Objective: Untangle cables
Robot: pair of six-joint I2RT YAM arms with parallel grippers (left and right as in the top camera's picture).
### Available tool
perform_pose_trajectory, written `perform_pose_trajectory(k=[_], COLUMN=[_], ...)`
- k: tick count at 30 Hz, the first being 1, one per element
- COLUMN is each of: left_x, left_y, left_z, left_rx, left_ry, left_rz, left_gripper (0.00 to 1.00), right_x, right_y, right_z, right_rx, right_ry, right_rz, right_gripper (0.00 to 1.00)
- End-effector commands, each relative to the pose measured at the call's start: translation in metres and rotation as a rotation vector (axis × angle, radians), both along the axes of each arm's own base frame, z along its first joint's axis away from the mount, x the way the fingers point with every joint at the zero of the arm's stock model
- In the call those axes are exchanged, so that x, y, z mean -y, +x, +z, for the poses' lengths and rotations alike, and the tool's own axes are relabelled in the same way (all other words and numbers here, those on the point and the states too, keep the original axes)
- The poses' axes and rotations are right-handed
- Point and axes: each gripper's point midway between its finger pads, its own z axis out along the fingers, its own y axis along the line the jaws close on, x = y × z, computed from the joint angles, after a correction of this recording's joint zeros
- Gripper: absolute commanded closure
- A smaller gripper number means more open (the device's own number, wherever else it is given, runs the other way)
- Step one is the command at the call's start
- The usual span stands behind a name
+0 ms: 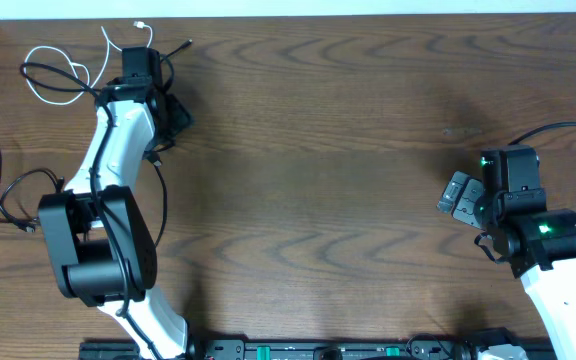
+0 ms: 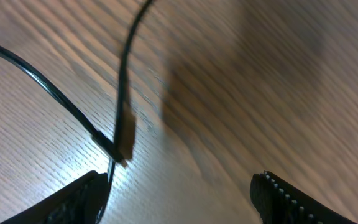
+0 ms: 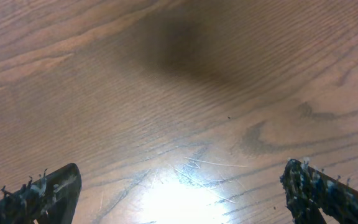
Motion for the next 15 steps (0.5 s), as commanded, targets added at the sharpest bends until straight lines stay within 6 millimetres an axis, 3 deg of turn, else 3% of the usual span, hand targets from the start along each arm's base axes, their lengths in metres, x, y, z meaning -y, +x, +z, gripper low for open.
perform_pose_trajectory(k=[1, 9, 15], left_x=[-0.033, -0.074, -0.079], left_y=[-0.005, -0.008, -0.003], left_z=[-0.011, -0.022, -0.034], left_rx=[0.009, 0.032, 0.040], left_ry=[0.008, -0.009, -0.020], left_rz=[0.215, 0.361, 0.371], left_gripper=[0.22, 0.22, 0.27], right_x=[0.003, 0.003, 0.003], right_y=[0.000, 0.000, 0.000], right_z=[0.002, 0.002, 0.002], right_rx=[0.009, 0.009, 0.009], right_ry=[-0.001, -0.001, -0.001], right_rz=[-0.020, -0.020, -0.020], right_gripper=[0.01, 0.01, 0.01])
